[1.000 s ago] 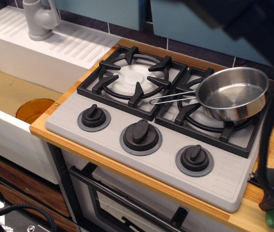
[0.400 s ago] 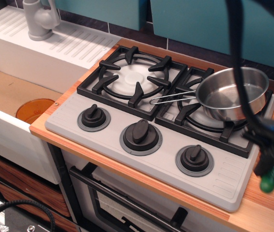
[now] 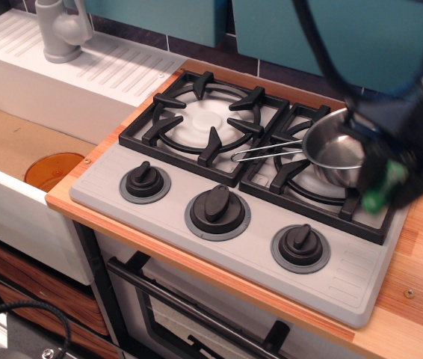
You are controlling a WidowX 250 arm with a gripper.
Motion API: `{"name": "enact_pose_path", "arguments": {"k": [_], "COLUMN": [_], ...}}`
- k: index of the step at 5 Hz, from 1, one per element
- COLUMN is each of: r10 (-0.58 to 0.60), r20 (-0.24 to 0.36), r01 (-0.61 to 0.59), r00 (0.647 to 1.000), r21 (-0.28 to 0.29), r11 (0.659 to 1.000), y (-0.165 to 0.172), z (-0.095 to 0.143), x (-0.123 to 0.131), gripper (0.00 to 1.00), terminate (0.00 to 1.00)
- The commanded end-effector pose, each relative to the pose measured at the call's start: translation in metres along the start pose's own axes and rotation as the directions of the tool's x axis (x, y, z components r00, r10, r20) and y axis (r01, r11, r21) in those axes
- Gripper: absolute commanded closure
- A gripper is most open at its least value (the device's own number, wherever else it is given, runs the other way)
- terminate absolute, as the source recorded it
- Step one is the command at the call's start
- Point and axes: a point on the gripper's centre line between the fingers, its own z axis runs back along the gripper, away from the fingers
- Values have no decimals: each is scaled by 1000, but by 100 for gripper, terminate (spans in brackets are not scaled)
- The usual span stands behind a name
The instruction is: Put pot or pan on stove and put pickle in pot or pan
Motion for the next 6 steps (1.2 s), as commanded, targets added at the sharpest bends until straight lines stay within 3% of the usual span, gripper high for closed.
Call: {"name": "enact_pose_path", "arguments": {"k": [1, 2, 3, 5, 6], "r10": [-24, -23, -11, 18, -5], "r20": [103, 112, 109, 118, 82], "r01": [27, 26, 16, -18, 6], "r00": [994, 993, 994, 993, 997], "r21": [-23, -25, -47, -3, -9], "r11": [999, 999, 999, 1000, 1000], "y": [48, 54, 50, 38, 41], "z": [3, -4, -8, -6, 9], "x": [56, 65, 68, 70, 62], "gripper": [100, 100, 0, 0, 0], "terminate": [0, 0, 0, 0, 0]}}
